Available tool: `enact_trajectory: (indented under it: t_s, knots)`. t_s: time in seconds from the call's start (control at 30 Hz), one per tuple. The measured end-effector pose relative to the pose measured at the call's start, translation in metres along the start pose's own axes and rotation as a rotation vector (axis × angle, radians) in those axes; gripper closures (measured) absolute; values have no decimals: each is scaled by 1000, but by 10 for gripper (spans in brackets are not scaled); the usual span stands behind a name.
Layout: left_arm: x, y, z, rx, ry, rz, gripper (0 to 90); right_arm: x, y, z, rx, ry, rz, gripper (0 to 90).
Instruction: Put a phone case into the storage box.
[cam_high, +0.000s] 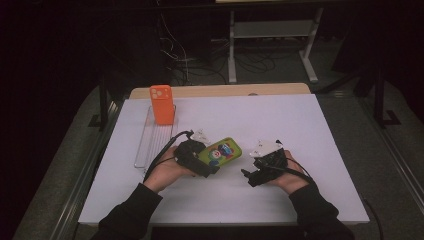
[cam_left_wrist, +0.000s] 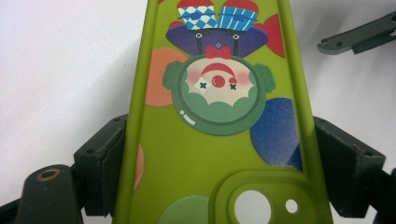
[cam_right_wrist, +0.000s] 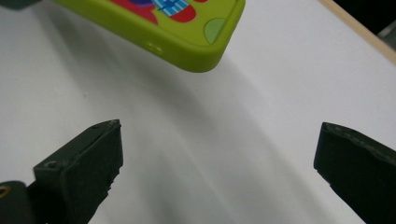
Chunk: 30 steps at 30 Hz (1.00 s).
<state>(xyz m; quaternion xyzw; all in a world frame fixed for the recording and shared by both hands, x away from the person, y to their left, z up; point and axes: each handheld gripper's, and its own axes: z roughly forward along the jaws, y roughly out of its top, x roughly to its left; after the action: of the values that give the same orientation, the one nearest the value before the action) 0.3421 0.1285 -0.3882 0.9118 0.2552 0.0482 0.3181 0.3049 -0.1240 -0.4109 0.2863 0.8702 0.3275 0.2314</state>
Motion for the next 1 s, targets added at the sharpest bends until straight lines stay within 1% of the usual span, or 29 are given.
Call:
enact_trajectory:
  t_s: [0.03, 0.17, 0.2, 0.23, 0.27, 0.3, 0.4, 0.47, 0.5, 0.57, 0.6, 0.63, 0.67, 0.73, 0.77, 0.83, 0.9, 0.97, 1.0]
  knots:
    - [0, 0, 0, 3, 0, 2, 154, 1, 0, 0, 2, -9, -29, 5]
    - [0, 0, 1, 5, 0, 6, 155, 4, 0, 3, 11, -42, -94, 5]
    - [-1, 0, 2, -16, -2, -17, 154, 5, 0, 3, 15, -52, -109, 5]
    - [-1, 0, 2, -18, 0, -14, 155, 6, 0, 4, 13, -62, -132, 5]
    - [-1, 0, 2, -16, 0, -14, 155, 7, 0, 4, 11, -66, -150, 5]
    - [-1, 0, 2, -15, -2, -15, 155, 8, 0, 4, 10, -73, -157, 5]
    - [-1, 0, 3, -8, -4, -13, 155, 11, 1, 4, 2, -105, -214, 5]
    - [-1, 0, 3, -5, -9, -16, 155, 12, 1, 4, -3, -118, -247, 5]
    - [0, 0, 2, 16, -6, 9, 154, 13, 1, 4, -6, -125, -263, 5]
    - [1, 0, 2, 29, -6, 28, 155, 16, 2, 4, -7, -148, -294, 5]
    - [0, 0, 2, 26, -7, 22, 154, 17, 2, 4, -11, -154, -309, 5]
    - [-1, 0, 4, -1, -5, -8, 155, 18, 2, 3, -13, -163, -321, 5]
    - [-1, 0, 4, 1, -4, -6, 155, 20, 2, 3, -15, -166, -323, 5]
    - [-1, 0, 4, -4, -4, -11, 155, 23, 3, 2, -23, -186, -357, 5]
    - [-2, 0, 4, -10, -5, -19, 155, 23, 3, 1, -20, -199, -407, 5]
    - [-2, 0, 5, -10, -5, -22, 155, 25, 4, 1, -25, -213, -444, 5]
    - [-1, 0, 4, -6, -9, -24, 154, 28, 4, 1, -32, -227, -463, 5]
    - [-1, 0, 4, 0, -11, -27, 154, 30, 4, 2, -33, -242, -495, 5]
    - [-1, 0, 4, 0, -12, -30, 154, 32, 3, 2, -39, -253, -502, 5]
